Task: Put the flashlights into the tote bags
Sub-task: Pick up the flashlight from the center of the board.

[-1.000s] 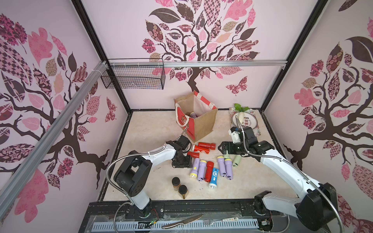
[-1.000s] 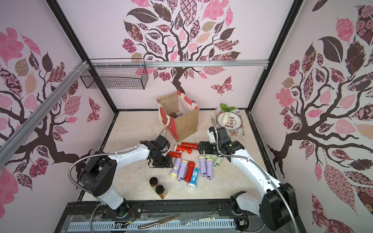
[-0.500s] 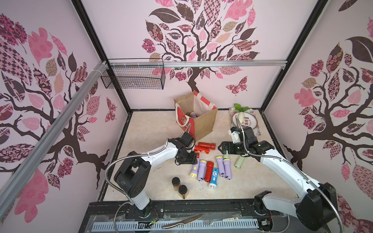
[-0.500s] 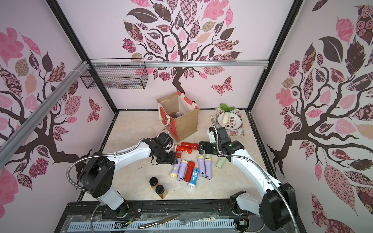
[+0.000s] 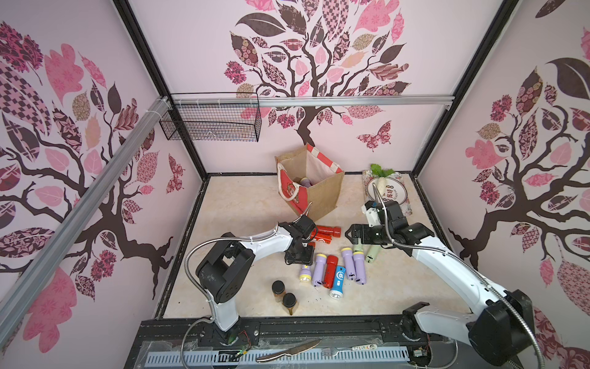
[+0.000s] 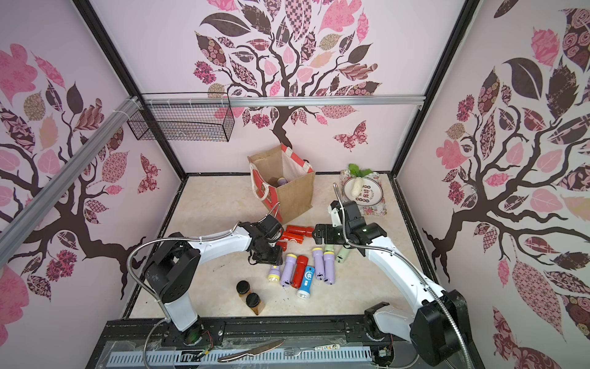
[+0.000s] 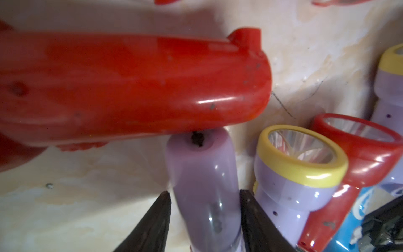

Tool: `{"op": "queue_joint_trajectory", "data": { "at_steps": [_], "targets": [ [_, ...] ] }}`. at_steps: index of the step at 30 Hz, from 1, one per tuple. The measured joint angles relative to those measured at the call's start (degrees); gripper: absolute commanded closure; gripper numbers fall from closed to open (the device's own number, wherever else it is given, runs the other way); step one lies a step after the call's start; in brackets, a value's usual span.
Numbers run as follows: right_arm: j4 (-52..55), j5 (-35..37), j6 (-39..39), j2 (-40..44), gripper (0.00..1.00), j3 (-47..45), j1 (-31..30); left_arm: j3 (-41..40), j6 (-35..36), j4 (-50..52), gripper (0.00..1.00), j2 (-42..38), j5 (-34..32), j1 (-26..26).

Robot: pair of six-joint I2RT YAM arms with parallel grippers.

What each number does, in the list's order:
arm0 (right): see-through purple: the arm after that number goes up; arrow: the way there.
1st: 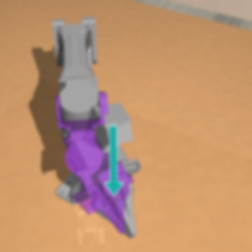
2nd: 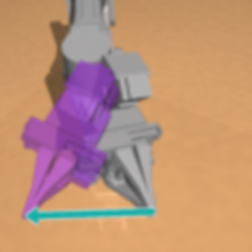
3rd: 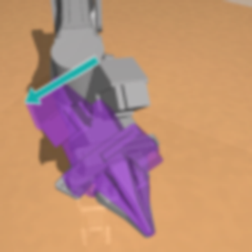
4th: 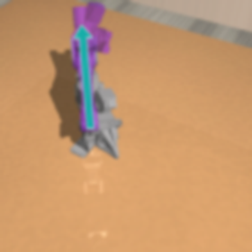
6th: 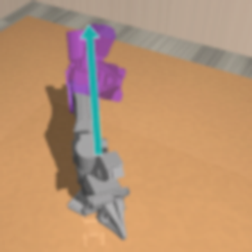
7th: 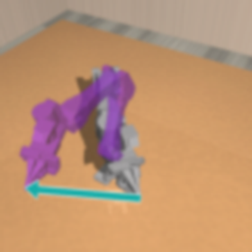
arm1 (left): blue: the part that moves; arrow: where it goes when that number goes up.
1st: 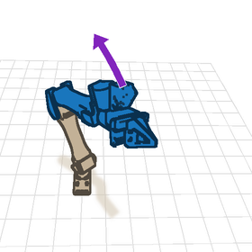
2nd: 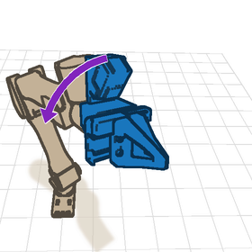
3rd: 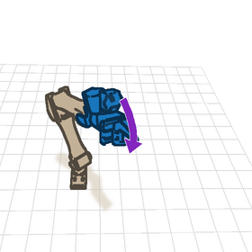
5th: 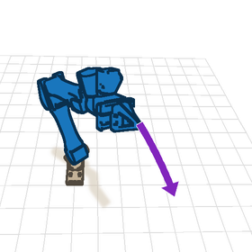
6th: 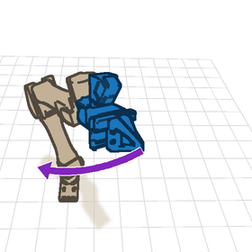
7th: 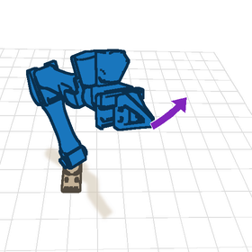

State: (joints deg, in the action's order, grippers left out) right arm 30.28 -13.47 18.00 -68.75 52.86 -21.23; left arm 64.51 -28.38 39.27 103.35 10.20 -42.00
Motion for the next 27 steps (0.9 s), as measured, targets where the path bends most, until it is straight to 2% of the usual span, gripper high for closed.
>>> {"op": "queue_joint_trajectory", "data": {
  "at_steps": [12, 18, 27],
  "targets": [
    [0.0, 0.2, 0.0, 0.0, 0.00, 0.0, 0.0, -0.1, -0.3, 0.9, 0.90, -0.8, -5.2, -0.1],
    [0.1, 0.2, -0.3, 0.0, 0.00, 0.0, 0.0, -0.5, -0.6, 3.0, 0.95, -9.2, -6.3, 1.4],
    [-0.9, -0.3, -0.4, 0.8, 0.00, 0.0, 0.0, 0.0, 1.2, 6.0, 0.98, -22.1, -9.1, 3.5]
  ]
}}
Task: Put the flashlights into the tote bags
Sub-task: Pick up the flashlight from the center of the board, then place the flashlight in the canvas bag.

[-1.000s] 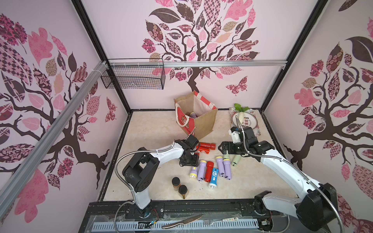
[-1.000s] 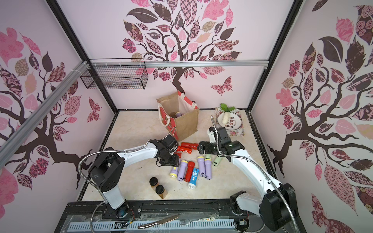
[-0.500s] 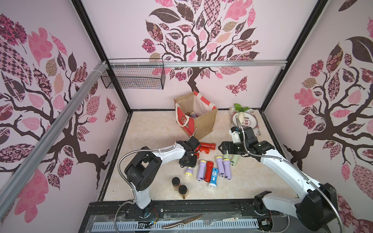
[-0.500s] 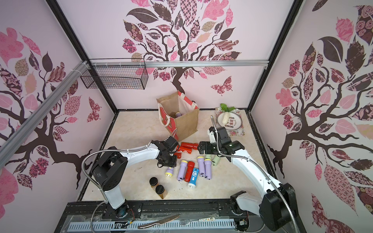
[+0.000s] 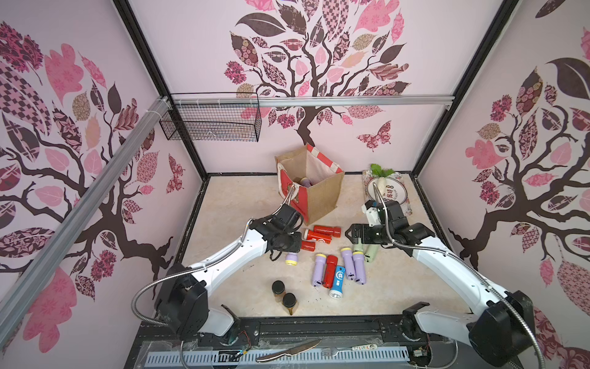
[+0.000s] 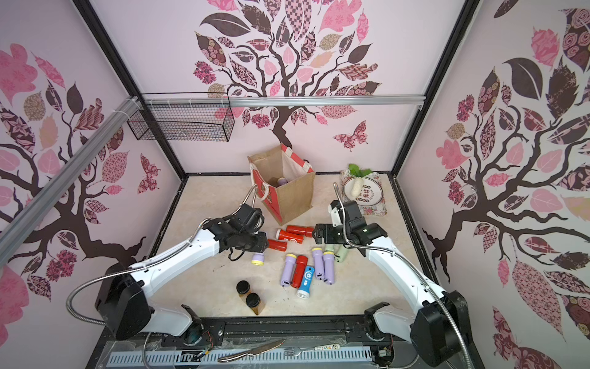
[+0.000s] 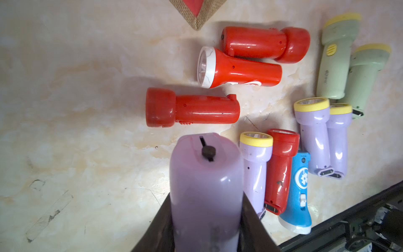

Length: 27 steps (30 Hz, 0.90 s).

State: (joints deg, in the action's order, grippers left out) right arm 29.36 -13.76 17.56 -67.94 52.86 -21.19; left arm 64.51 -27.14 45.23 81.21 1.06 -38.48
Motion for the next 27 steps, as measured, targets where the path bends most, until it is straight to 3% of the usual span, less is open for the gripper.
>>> {"op": "queue_joint_trajectory", "data": {
  "at_steps": [11, 27],
  "targets": [
    [-5.4, -3.1, -0.5, 5.8, 0.00, 0.0, 0.0, 16.2, 3.3, 4.9, 0.98, 1.3, 0.6, 4.5],
    [-8.1, -6.3, -1.9, 7.0, 0.00, 0.4, 0.0, 52.8, 2.9, 6.7, 0.98, 23.1, 5.9, 9.1]
  ]
}}
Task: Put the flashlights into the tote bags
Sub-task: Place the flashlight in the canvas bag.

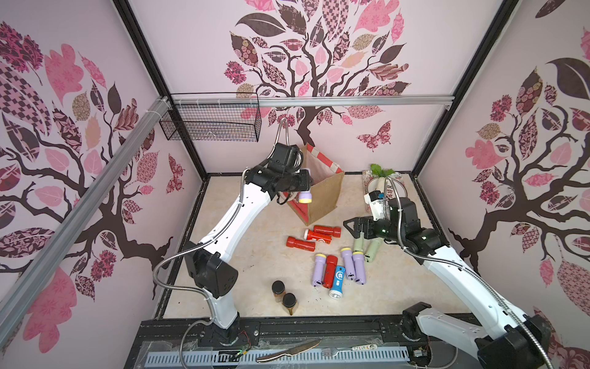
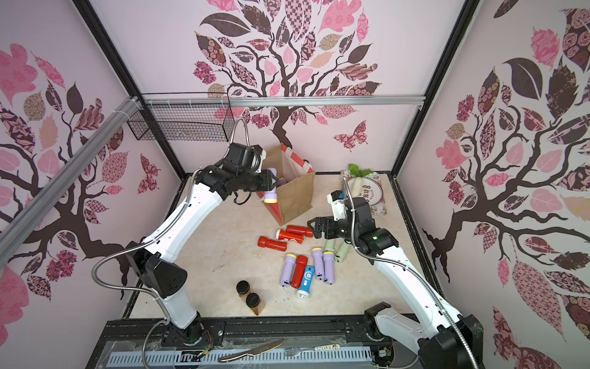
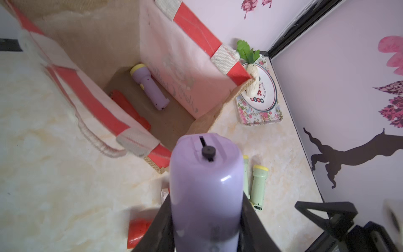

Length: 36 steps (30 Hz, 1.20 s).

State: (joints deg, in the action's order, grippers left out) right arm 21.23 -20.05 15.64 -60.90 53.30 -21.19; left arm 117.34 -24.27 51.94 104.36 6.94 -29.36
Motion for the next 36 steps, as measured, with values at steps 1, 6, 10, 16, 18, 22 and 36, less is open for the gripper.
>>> {"op": "queue_joint_trajectory", "data": {
  "at_steps": [1, 6, 10, 16, 18, 22, 36],
  "targets": [
    [0.0, -0.1, 0.0, 0.0, 0.00, 0.0, 0.0, 2.4, -0.2, -0.1, 0.98, 1.4, 0.1, 0.3],
    [0.0, -0.2, -0.1, 0.3, 0.00, 0.1, 0.0, 11.0, -1.9, -1.8, 0.99, 6.6, 1.6, 2.4],
    [0.4, -0.3, -0.1, 0.7, 0.00, 0.1, 0.0, 14.4, -3.6, -4.5, 1.00, 10.1, 2.3, 4.7],
    [0.8, -0.7, -0.1, 0.9, 0.00, 0.2, 0.0, 17.3, -6.2, -9.6, 1.00, 15.3, 2.2, 6.6],
    [0.9, -0.7, -0.1, 0.9, 0.00, 0.5, 0.0, 19.3, -6.8, -11.2, 1.00, 17.5, 2.1, 7.0],
    [0.9, -0.6, -0.1, 1.1, 0.00, 0.8, 0.0, 20.9, -8.7, -15.4, 1.00, 21.2, 1.9, 7.6],
    [1.0, -0.6, -0.1, 1.1, 0.00, 1.0, 0.0, 22.1, -9.9, -22.7, 1.00, 32.8, -2.1, 8.4]
  ]
}}
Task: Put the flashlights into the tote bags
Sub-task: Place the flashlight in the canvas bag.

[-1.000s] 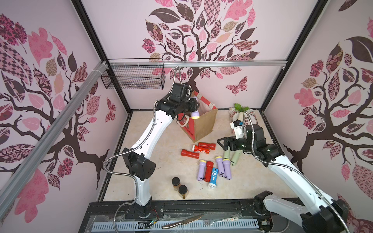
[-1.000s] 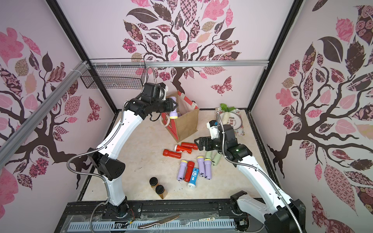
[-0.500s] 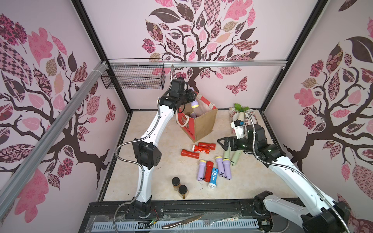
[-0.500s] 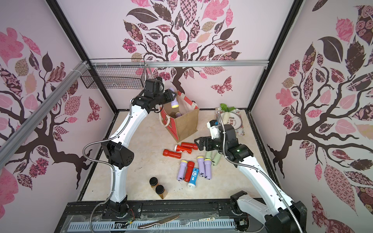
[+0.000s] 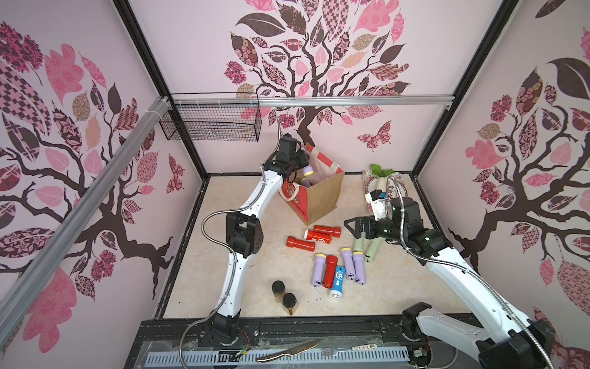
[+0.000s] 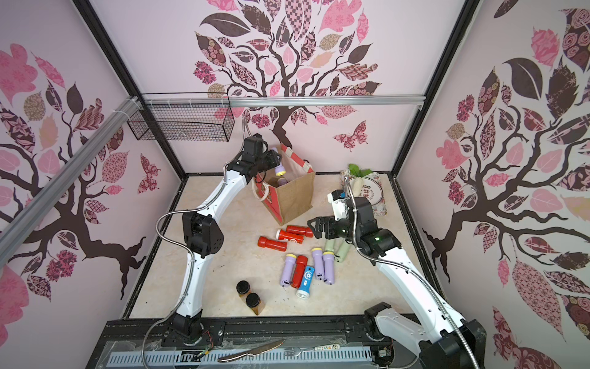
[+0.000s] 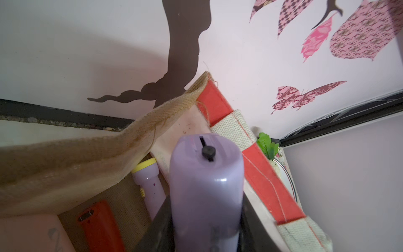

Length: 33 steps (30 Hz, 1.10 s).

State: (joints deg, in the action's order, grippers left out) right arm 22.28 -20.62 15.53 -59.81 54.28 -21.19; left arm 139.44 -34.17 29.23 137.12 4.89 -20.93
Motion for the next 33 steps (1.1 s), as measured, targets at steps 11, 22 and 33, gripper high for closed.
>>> {"op": "queue_joint_trajectory", "data": {
  "at_steps": [11, 22, 33],
  "targets": [
    [0.2, 0.8, -0.1, -1.2, 0.00, 2.0, 0.0, -0.2, 2.3, -0.5, 0.98, 0.4, -2.6, 0.0],
    [0.7, 2.0, -0.3, -1.5, 0.00, 3.1, 0.0, -2.6, 3.7, -1.3, 0.65, 0.4, -4.0, 0.0],
    [1.3, 3.7, -0.5, -1.6, 0.00, 4.7, 0.0, -4.1, 5.0, -2.7, 0.35, -3.1, -4.7, 0.0]
  ]
}}
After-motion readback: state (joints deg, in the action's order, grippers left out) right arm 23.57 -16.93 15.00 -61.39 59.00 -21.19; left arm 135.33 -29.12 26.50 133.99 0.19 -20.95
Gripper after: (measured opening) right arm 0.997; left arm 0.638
